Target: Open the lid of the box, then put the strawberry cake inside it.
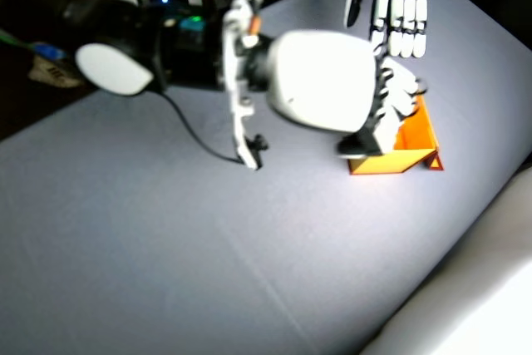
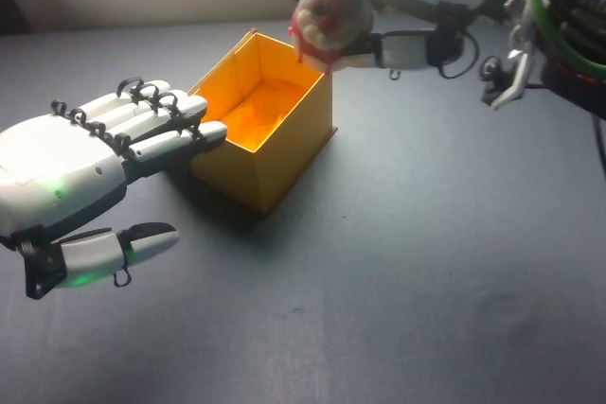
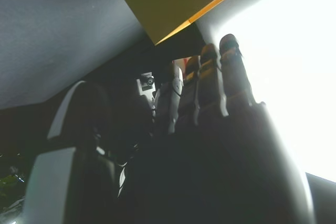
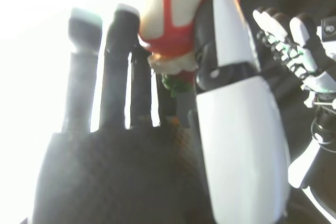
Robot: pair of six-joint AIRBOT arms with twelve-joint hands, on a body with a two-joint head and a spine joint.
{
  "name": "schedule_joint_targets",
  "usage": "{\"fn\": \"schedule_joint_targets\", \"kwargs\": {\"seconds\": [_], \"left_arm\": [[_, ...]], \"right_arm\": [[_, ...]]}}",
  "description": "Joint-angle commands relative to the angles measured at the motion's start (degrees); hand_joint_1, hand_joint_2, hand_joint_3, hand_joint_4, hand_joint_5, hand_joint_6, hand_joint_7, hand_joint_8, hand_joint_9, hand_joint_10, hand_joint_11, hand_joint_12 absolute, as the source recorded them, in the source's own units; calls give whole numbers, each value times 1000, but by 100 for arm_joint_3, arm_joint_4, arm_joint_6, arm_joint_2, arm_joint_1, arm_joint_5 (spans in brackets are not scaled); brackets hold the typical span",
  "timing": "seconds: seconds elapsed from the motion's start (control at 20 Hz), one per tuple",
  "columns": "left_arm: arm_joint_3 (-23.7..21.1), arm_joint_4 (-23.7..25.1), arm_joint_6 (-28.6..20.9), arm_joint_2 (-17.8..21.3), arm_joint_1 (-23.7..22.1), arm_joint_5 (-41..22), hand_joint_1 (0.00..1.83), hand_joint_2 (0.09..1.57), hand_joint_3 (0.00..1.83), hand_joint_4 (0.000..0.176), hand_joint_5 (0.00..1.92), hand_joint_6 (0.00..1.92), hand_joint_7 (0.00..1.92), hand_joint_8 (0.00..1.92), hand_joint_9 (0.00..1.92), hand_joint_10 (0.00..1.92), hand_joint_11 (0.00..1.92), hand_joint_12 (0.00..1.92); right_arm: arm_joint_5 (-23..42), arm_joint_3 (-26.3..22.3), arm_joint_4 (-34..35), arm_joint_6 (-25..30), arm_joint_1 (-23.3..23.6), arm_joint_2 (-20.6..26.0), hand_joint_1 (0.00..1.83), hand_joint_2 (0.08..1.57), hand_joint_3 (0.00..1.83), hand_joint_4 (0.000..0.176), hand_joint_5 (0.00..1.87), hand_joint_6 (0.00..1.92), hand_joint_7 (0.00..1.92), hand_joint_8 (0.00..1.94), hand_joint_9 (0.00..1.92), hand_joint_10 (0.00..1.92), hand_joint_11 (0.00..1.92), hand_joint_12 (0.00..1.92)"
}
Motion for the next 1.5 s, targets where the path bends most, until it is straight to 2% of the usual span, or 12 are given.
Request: {"fn": "schedule_joint_targets", "kwargs": {"seconds": [0.0,0.45,0.55,0.6,0.7,0.75,0.8,0.85,0.95,1.25,1.35,1.45], "left_arm": [[27,-58,-18,-15,-59,-587,551,1355,0,19,170,33,0,0,0,0,0,0],[235,85,-179,-217,-169,-509,552,1362,0,23,270,37,0,0,0,0,0,0],[270,99,-198,-260,-193,-490,489,1375,5,48,233,17,0,0,0,0,0,0],[279,101,-209,-271,-194,-490,514,1373,2,45,245,21,0,0,0,0,0,0],[283,102,-213,-281,-194,-497,533,1370,0,39,263,27,0,0,0,0,0,0],[285,102,-215,-283,-194,-512,520,1368,0,35,270,28,0,0,0,0,0,0],[285,102,-217,-283,-193,-521,520,1368,0,35,270,28,0,0,0,0,0,0],[287,101,-218,-283,-193,-526,539,1362,0,34,273,24,0,0,0,0,0,0],[296,67,-221,-288,-194,-544,578,1360,0,13,284,25,0,0,0,0,0,0],[262,-60,-221,-262,-145,-663,596,1348,0,28,269,13,0,0,0,0,0,0],[222,-117,-217,-220,-98,-724,560,1354,0,25,264,9,0,0,0,0,0,0],[184,-187,-211,-188,-44,-799,515,1367,4,41,220,0,0,0,0,0,0,0]], "right_arm": [[624,82,85,9,91,-63,1320,1234,2,0,649,1213,758,1392,827,1566,844,1727],[202,816,84,423,124,-890,1335,1249,0,0,637,1292,683,1427,772,1568,714,1680],[68,913,83,423,124,-965,1322,1275,3,0,582,1439,655,1443,698,1614,513,1688],[30,945,84,423,124,-981,1288,1284,4,0,399,1037,640,1515,574,1206,442,1614],[-51,988,85,432,124,-987,1129,1214,0,0,292,490,380,574,378,875,140,1608],[-70,1002,85,449,124,-986,1000,1181,0,0,213,278,317,286,243,746,27,1607],[-74,1011,85,479,124,-986,1000,1181,0,0,213,278,317,286,243,746,27,1607],[-74,1012,85,522,124,-986,835,1137,0,8,94,63,288,52,157,585,0,1381],[-73,1004,83,615,124,-985,757,1194,11,0,58,10,234,5,52,626,0,1345],[-7,702,-32,645,124,-887,668,1235,2,0,0,0,0,0,9,61,0,826],[154,462,-50,645,122,-564,571,1238,1,0,0,0,0,0,58,82,0,1166],[328,236,-72,645,97,-257,488,1259,4,0,0,0,4,0,52,89,0,1137]]}}
